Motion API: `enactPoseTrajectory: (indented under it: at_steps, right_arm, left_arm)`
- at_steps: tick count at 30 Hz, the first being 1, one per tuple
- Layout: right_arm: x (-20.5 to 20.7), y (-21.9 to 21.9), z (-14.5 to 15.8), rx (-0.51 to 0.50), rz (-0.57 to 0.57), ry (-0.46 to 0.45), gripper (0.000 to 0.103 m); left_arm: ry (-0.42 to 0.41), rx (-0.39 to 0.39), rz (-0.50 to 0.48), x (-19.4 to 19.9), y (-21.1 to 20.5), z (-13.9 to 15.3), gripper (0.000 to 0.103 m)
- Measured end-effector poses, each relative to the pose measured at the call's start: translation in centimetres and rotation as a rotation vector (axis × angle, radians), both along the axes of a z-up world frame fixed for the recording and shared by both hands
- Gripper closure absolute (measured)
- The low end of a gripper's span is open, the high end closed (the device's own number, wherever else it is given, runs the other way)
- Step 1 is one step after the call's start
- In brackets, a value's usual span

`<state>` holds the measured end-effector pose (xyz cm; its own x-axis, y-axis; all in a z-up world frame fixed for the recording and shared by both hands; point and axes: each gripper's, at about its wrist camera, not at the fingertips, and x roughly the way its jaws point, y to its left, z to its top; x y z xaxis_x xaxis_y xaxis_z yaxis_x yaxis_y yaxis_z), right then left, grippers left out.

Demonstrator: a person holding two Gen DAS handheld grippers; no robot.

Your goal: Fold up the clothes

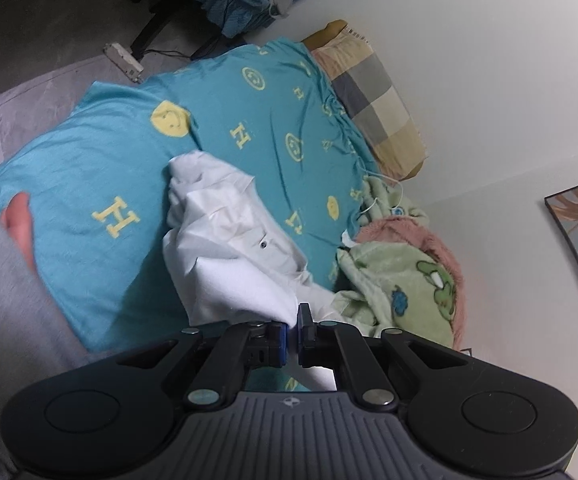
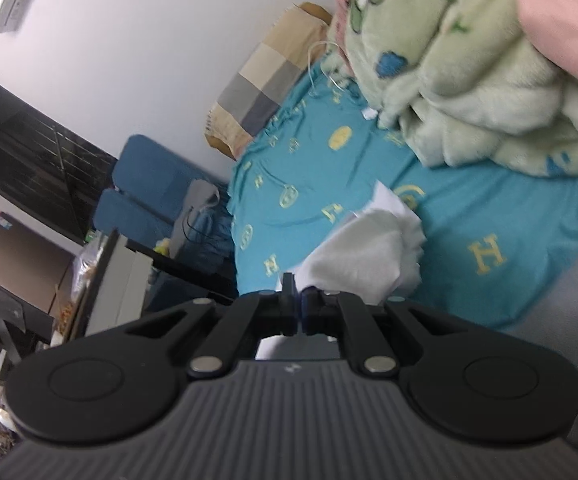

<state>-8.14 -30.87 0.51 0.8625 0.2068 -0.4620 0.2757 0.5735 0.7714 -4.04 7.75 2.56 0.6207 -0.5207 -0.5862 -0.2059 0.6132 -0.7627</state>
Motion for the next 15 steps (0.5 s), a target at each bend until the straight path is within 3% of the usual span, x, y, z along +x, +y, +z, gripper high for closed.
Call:
enactPoseTrajectory:
  at_steps: [6,11,15]
  right_arm:
    - [6.7,-0.8,-0.4,0.019,-0.031,0.022,0.098]
    - [13.8,-1.6,-3.1,0.020,-0.046,0.088,0.098]
    - [19.0,-2.4,-6.7,0.023,-0.044,0.153,0.097]
  left_arm:
    - [0.008,0.033,0.012,7.4,-1.6,0.0,0.097]
    - [0.021,0.130,0.004,16.0,-3.9,-2.8,0.096]
    - [0.050,0.198,-0.020,22.6,-5.3,-6.8,0.096]
